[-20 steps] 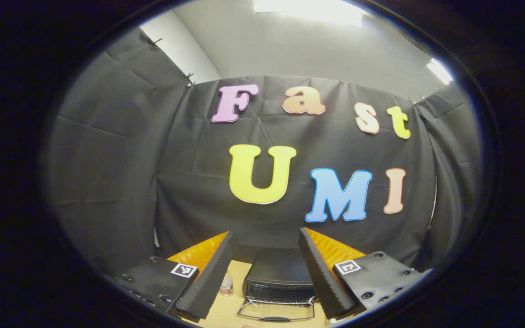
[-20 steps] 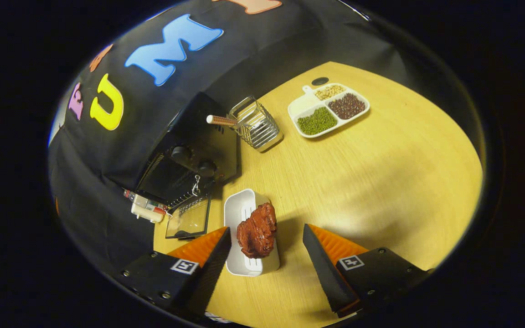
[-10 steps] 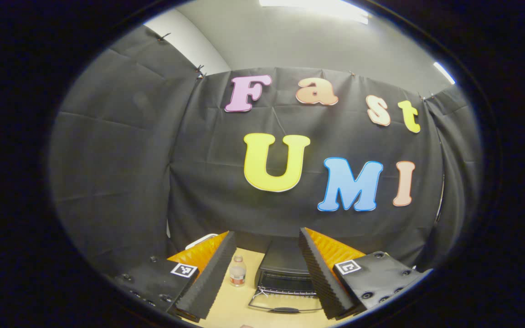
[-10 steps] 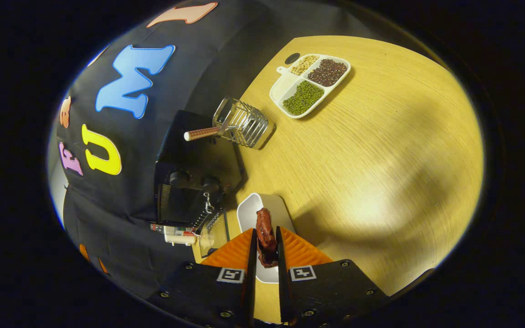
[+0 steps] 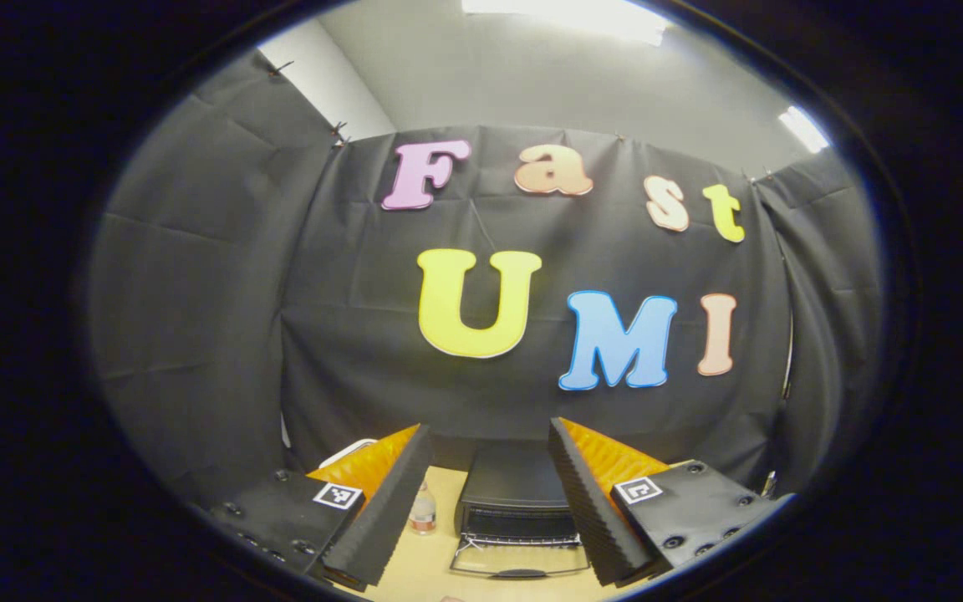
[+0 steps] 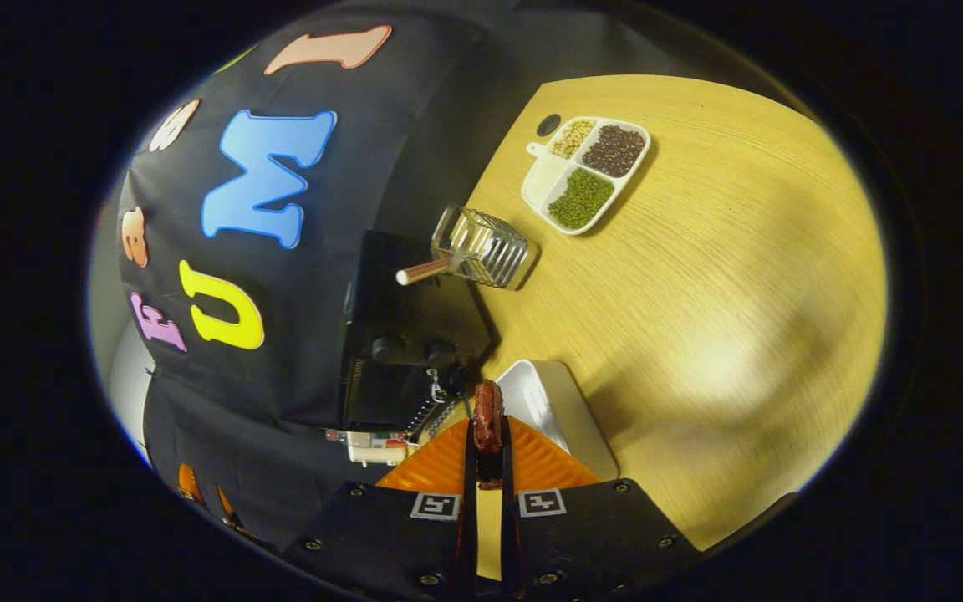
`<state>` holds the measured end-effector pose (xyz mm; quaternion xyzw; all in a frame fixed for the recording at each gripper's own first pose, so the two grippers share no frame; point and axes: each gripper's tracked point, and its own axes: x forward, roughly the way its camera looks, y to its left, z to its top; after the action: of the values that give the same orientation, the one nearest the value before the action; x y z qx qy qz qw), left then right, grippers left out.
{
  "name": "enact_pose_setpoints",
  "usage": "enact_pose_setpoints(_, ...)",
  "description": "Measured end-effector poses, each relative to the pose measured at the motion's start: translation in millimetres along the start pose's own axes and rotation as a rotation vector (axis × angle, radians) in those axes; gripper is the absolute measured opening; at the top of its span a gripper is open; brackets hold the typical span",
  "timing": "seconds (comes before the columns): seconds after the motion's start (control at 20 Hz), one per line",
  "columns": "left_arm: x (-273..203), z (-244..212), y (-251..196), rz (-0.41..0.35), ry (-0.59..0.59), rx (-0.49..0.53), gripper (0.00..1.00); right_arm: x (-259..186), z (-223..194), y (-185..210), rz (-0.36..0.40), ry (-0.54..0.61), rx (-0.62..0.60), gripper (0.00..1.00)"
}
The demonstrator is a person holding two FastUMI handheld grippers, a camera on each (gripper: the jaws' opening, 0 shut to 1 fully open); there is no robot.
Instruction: Open the electric oven with the left hand, put the food in, and close the electric oven.
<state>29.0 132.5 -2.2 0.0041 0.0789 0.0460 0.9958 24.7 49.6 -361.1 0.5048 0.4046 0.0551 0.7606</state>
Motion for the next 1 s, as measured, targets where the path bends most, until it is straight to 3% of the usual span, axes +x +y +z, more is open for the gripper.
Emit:
enact_pose_setpoints(0.4, 21, -11, -20, -0.158, 0.005, -0.021, 0.94, -17, -28, 105, 0.21, -0.018, -0.03, 0.11)
enact_pose_setpoints(0.45, 23, -14, -17, -0.166, 0.007, -0.025, 0.89, -14, -31, 113, 0.222, -0.018, -0.032, 0.12)
enact_pose_setpoints(1.0, 12, -33, 39, -0.176, 0.038, 0.007, 0.99, 80, -57, 163, 0.211, -0.036, -0.054, 0.12)
